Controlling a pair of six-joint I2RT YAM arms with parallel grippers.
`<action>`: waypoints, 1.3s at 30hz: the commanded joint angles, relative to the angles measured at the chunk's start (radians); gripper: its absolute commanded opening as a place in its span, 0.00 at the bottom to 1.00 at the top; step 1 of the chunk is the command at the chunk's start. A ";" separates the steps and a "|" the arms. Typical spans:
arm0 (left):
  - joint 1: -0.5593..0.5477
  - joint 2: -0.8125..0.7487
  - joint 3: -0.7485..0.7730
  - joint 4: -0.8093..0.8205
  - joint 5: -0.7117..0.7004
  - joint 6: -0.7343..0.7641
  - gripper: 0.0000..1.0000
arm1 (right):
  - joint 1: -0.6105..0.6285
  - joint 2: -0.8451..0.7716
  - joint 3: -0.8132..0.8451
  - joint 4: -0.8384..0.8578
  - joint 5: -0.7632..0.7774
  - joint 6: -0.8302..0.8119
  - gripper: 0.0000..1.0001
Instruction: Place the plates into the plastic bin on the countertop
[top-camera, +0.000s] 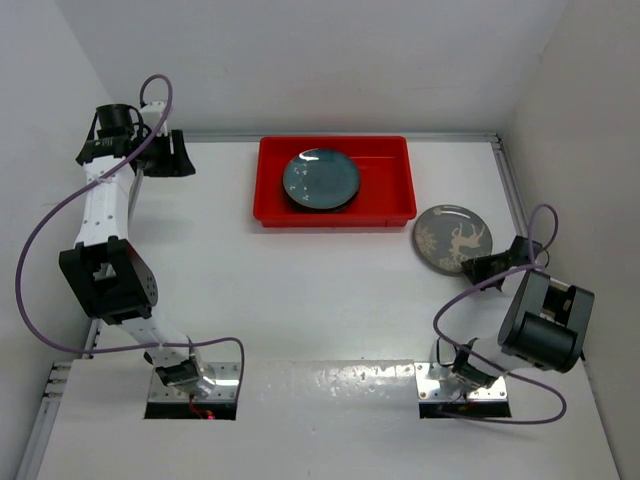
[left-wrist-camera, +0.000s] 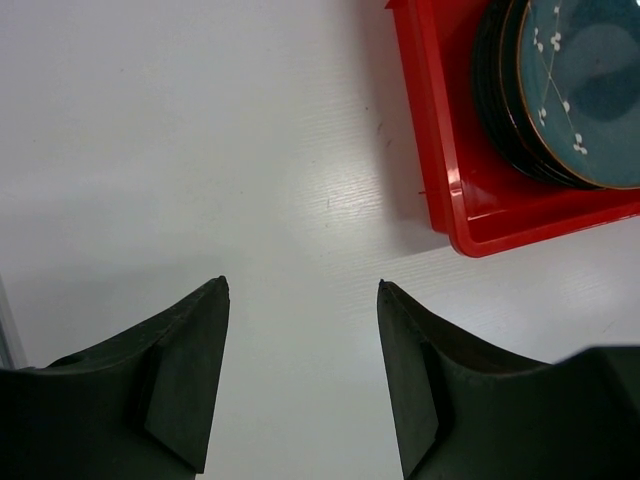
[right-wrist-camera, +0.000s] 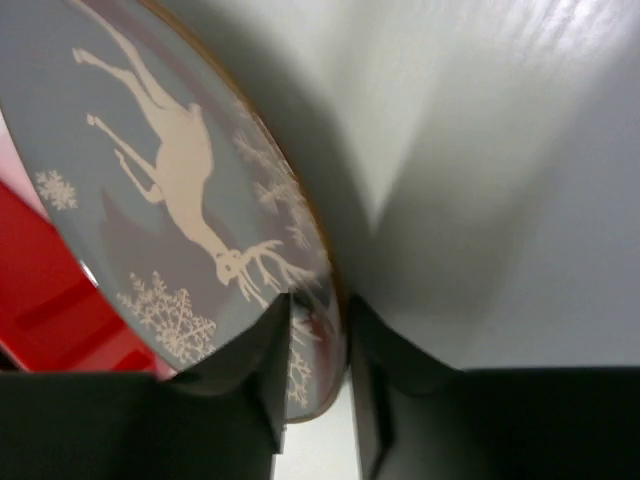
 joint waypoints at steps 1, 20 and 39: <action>0.015 -0.039 0.013 0.001 0.044 0.008 0.63 | -0.017 0.087 -0.053 0.139 -0.061 0.084 0.26; 0.015 -0.021 0.052 -0.027 0.074 -0.011 0.63 | -0.056 -0.385 0.016 0.151 0.034 0.059 0.00; 0.015 -0.021 0.061 -0.036 0.083 -0.011 0.63 | 0.293 -0.318 0.349 0.217 0.098 0.112 0.00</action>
